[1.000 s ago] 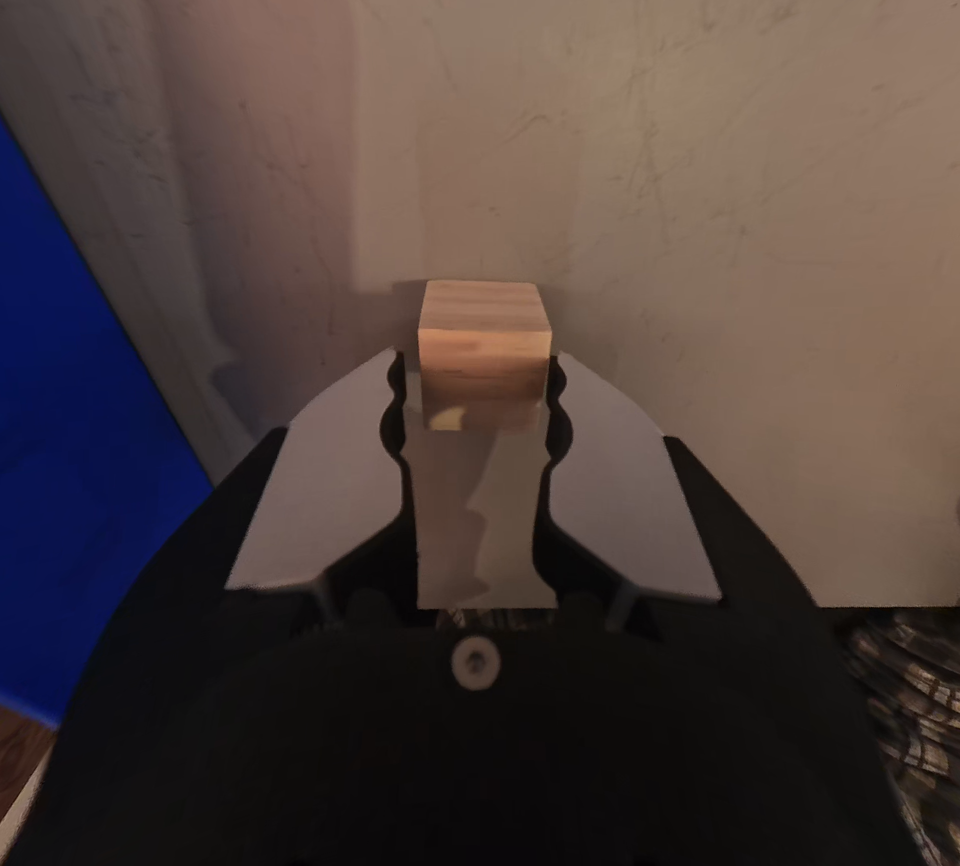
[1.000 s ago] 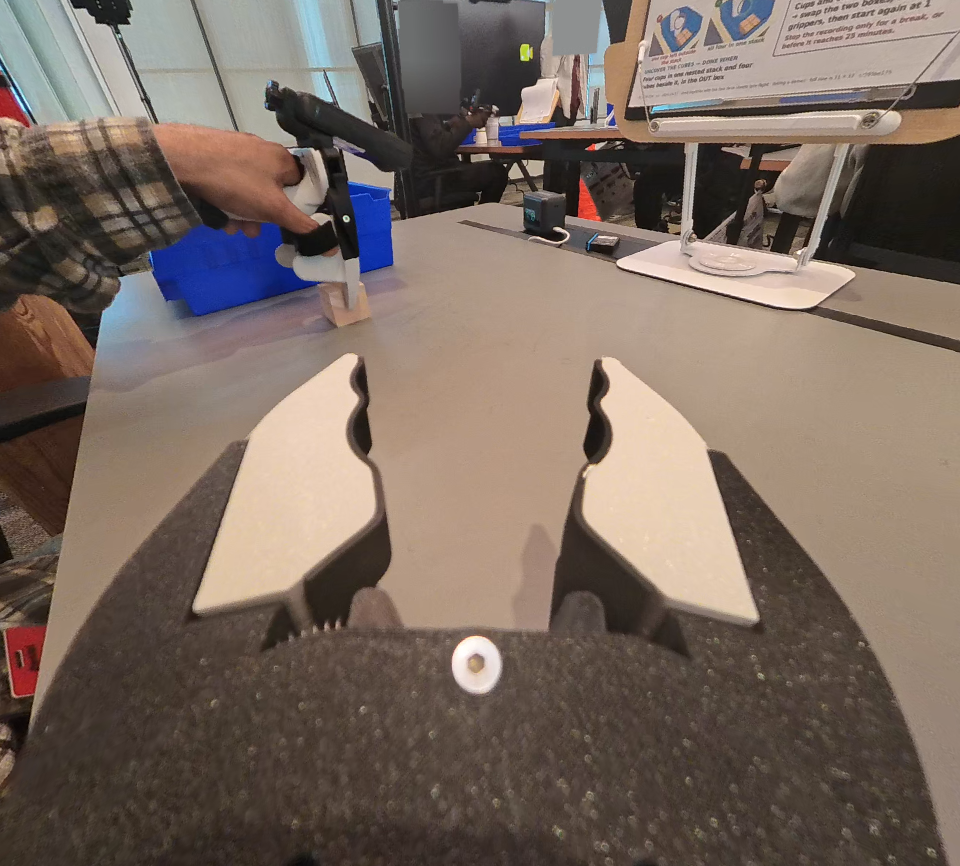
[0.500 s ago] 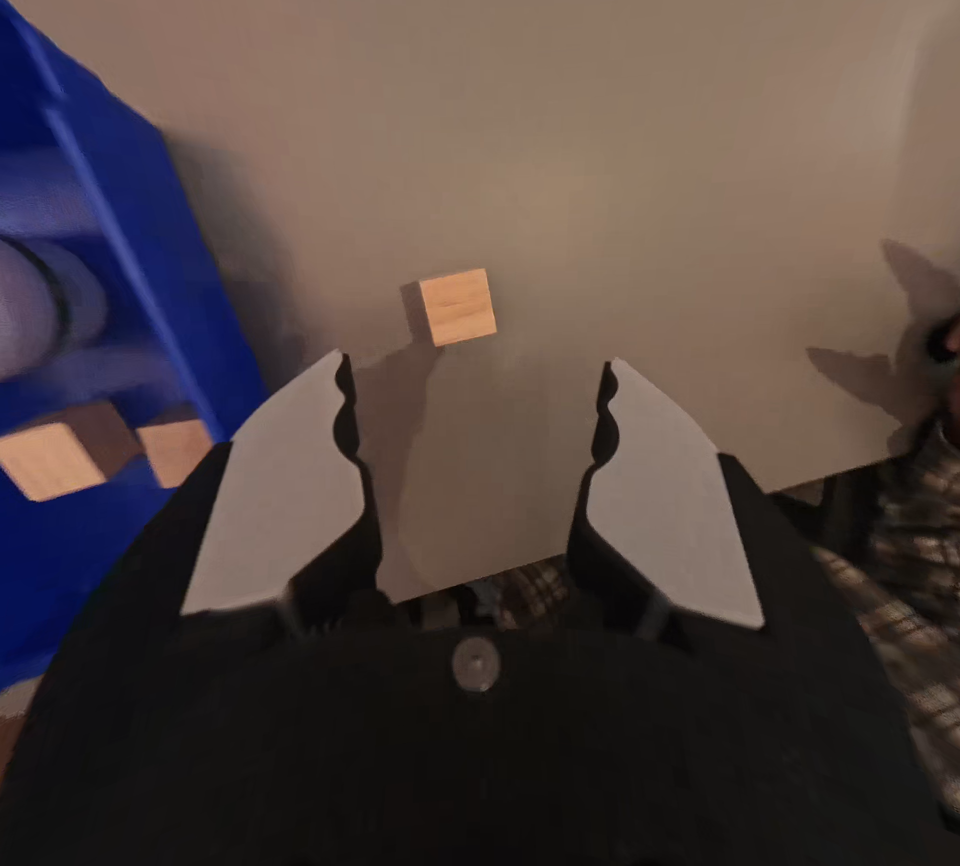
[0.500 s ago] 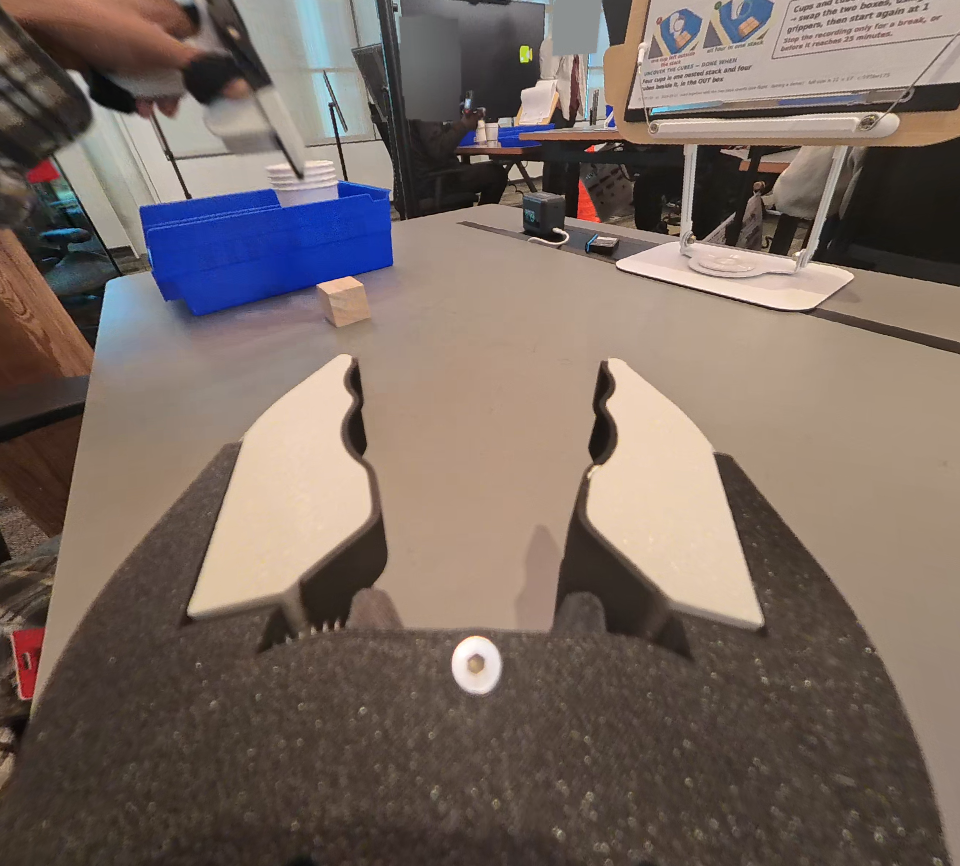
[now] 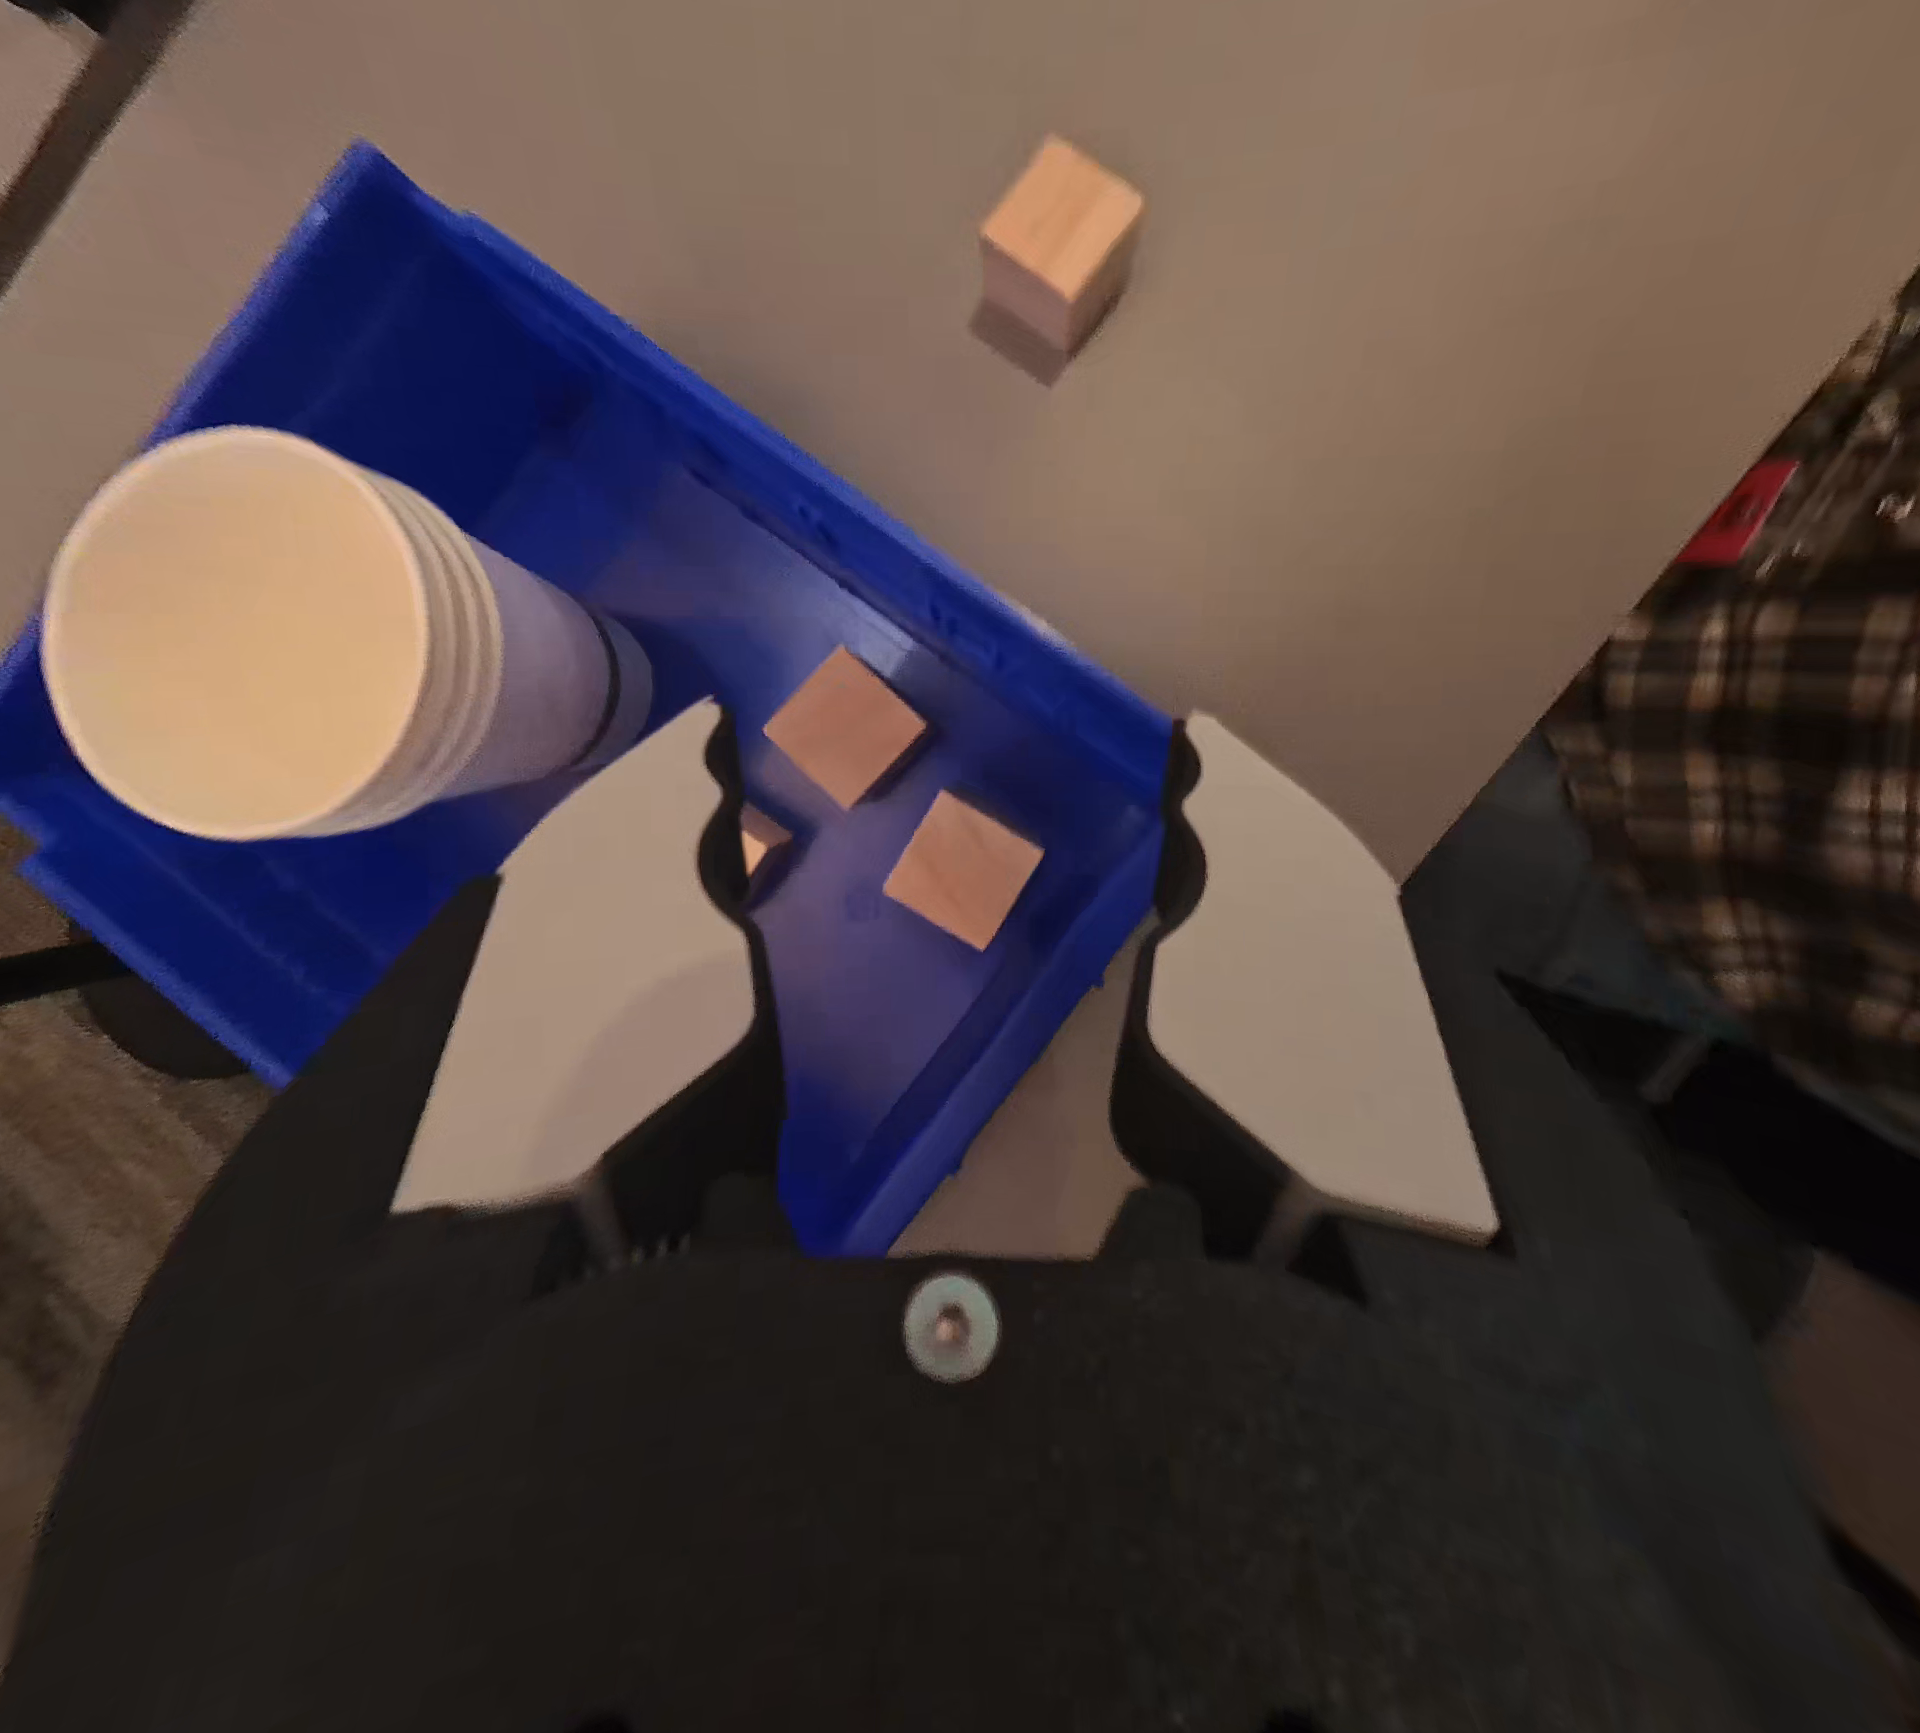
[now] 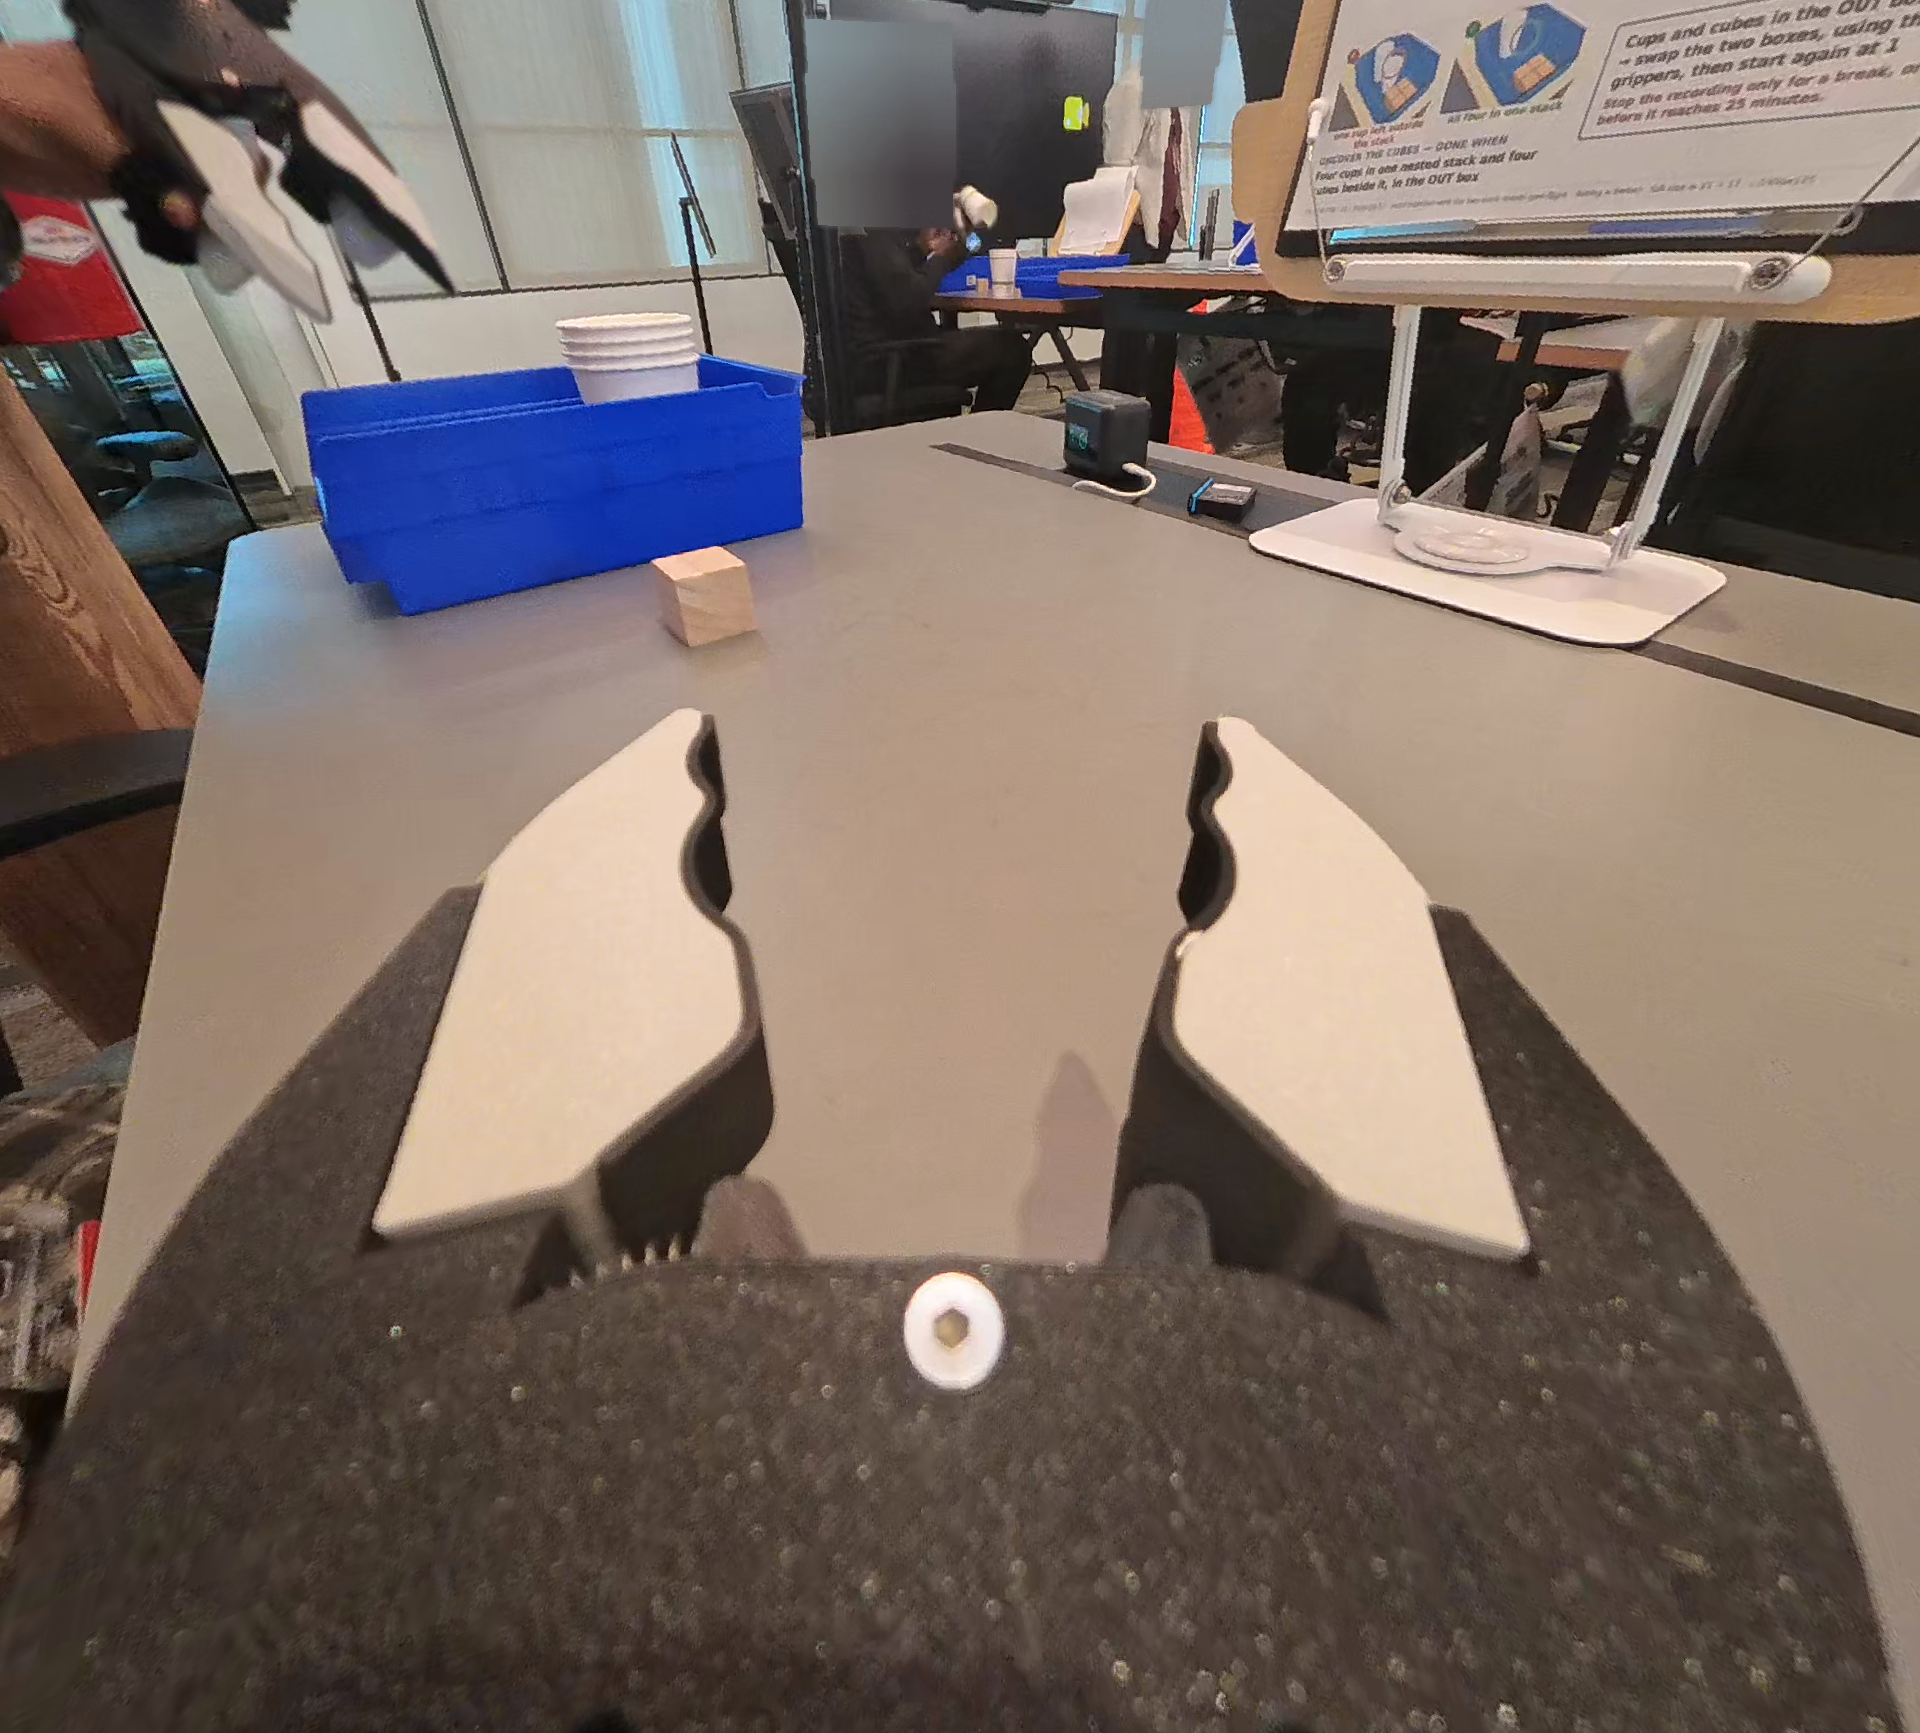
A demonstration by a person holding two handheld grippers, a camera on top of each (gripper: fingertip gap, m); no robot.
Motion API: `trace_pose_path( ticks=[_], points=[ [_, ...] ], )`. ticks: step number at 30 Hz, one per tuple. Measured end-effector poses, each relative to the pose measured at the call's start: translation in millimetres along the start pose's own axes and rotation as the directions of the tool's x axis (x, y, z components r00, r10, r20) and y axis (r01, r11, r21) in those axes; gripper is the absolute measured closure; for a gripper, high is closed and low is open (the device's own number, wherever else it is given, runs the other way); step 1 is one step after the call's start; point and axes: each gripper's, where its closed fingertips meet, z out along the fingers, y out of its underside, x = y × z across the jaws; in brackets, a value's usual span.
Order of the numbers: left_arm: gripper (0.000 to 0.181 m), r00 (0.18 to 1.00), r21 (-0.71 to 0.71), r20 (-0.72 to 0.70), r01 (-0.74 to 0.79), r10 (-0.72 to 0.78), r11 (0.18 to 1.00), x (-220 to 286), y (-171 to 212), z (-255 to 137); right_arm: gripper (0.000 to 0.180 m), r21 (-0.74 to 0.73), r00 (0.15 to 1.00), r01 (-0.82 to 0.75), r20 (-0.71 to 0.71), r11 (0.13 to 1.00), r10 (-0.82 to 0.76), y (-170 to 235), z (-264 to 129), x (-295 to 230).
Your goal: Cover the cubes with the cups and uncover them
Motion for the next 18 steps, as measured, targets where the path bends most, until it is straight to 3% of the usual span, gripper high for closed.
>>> trace_pose_path(
  ticks=[7, 18],
  points=[
    [0.107, 0.989, -0.116, 0.003, -0.147, 0.148, 0.982, -8.3, 53.8, 19.6, 0.095, 0.002, 1.0, 0.018, 0.007, 1.0, -0.018, 0.1, -0.1, -2.6],
    [0.118, 0.964, -0.193, 0.023, -0.255, 0.264, 0.948, -60.3, 79.0, 28.3, 0.095, -0.025, 0.998, 0.059, 0.037, 0.998, -0.058, 3.6, 3.3, -10.0]
  ],
)
